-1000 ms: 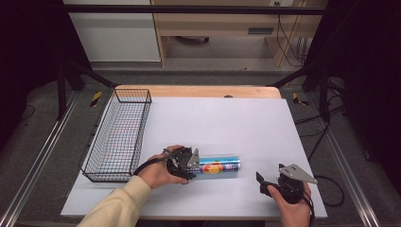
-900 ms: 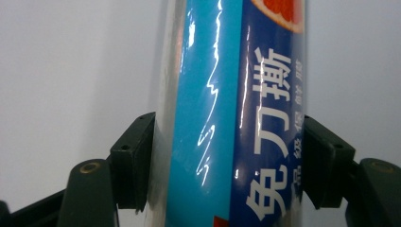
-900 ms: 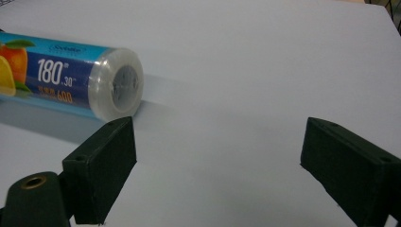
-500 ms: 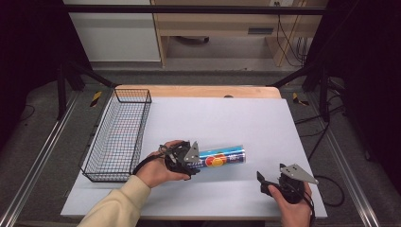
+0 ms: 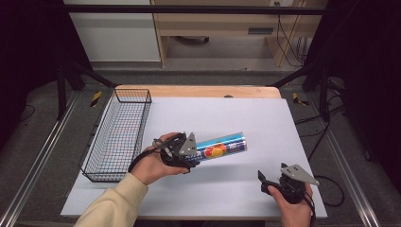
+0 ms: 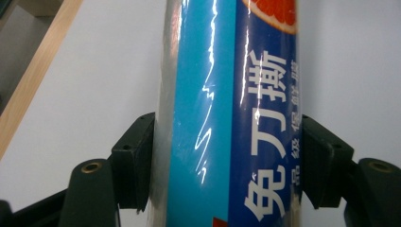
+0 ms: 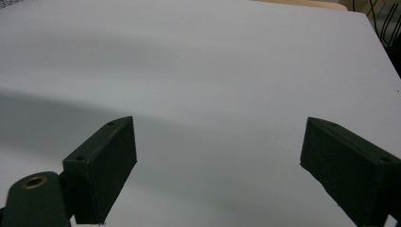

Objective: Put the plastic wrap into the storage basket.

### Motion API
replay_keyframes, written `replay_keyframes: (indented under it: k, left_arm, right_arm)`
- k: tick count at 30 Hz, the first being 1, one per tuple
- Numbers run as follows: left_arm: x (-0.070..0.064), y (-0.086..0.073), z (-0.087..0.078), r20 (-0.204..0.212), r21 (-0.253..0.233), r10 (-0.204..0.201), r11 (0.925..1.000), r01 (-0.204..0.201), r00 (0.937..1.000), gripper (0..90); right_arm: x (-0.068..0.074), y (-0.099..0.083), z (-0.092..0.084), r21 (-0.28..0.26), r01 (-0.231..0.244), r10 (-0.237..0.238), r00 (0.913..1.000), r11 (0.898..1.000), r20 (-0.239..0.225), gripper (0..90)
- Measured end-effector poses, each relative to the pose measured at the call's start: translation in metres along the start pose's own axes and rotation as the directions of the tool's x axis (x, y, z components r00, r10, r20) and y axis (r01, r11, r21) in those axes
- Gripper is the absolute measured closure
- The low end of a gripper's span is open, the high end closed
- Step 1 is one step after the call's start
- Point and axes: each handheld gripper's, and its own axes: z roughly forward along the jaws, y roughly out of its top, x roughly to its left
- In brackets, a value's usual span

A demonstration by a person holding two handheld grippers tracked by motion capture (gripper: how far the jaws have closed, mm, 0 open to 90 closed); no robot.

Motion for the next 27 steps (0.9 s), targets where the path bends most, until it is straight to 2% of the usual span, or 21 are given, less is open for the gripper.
replay_keyframes:
  k: [14, 26, 27]
  left_arm:
    - [0.010, 0.000, -0.027, -0.048, -0.007, -0.022, 0.9997, 0.021, 0.9986, 31.7]
    - [0.018, -0.001, -0.062, -0.111, -0.013, -0.038, 0.9992, 0.037, 0.9930, 31.8]
    - [0.020, -0.003, -0.071, -0.126, -0.021, -0.057, 0.9983, 0.054, 0.9904, 31.8]
  right_arm:
    - [-0.001, 0.000, 0.000, -0.004, -0.005, 0.006, 0.9998, 1.000, 0.020, 12.1]
    - [-0.001, 0.000, -0.001, -0.011, -0.011, 0.012, 0.9993, 1.000, 0.034, 12.3]
    - [-0.001, 0.000, -0.001, -0.011, -0.013, 0.013, 0.9994, 1.000, 0.032, 12.4]
